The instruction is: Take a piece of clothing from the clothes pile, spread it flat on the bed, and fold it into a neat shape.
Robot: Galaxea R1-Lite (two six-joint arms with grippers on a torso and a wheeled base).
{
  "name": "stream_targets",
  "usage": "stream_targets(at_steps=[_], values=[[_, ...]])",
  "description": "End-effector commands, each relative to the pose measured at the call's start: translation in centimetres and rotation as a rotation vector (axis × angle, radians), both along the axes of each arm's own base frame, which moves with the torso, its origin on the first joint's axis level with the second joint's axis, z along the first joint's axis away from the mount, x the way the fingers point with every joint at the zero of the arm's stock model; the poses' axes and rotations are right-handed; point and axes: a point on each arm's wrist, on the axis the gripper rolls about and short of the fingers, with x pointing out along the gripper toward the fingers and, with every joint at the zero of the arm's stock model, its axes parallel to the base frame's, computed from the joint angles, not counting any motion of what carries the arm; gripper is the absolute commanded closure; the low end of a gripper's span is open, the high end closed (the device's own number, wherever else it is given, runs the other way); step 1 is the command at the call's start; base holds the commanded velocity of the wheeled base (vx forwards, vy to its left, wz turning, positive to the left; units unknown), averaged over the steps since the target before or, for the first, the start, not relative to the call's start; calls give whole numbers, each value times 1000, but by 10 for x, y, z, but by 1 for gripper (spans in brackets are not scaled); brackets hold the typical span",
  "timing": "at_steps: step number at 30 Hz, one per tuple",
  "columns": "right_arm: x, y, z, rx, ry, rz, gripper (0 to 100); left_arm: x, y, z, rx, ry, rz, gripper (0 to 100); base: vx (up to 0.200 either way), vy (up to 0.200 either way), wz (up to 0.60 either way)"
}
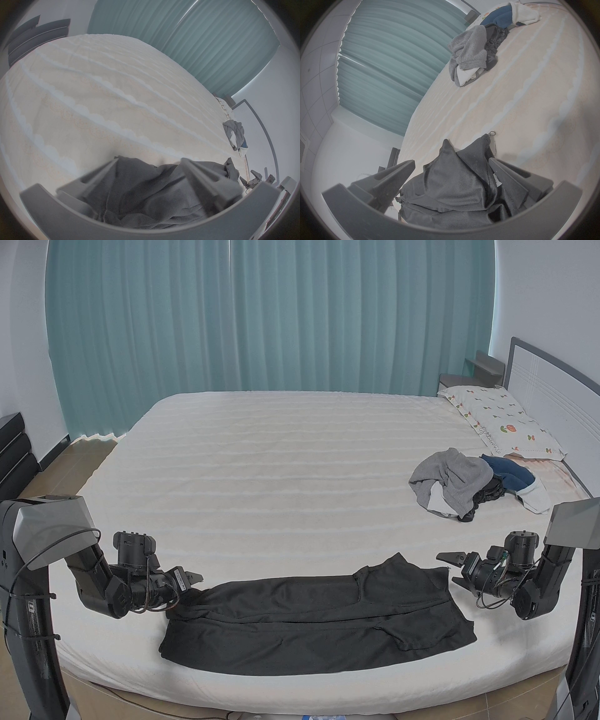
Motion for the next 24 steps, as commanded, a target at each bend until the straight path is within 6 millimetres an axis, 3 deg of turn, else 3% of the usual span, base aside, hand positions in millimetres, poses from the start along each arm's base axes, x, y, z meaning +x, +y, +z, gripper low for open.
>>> stream_targets(at_steps=[1, 11, 24], values=[[-1, -1, -1, 1, 5, -2, 0, -2, 1, -3, 10, 17, 11, 100, 0, 0, 0], [-3, -1, -2, 1, 11, -3, 0, -1, 15, 0, 57, 9, 125, 100, 0, 0, 0], [-4, -2, -3, -1, 18, -10, 0, -1, 29, 8, -15, -10, 236, 100, 0, 0, 0]])
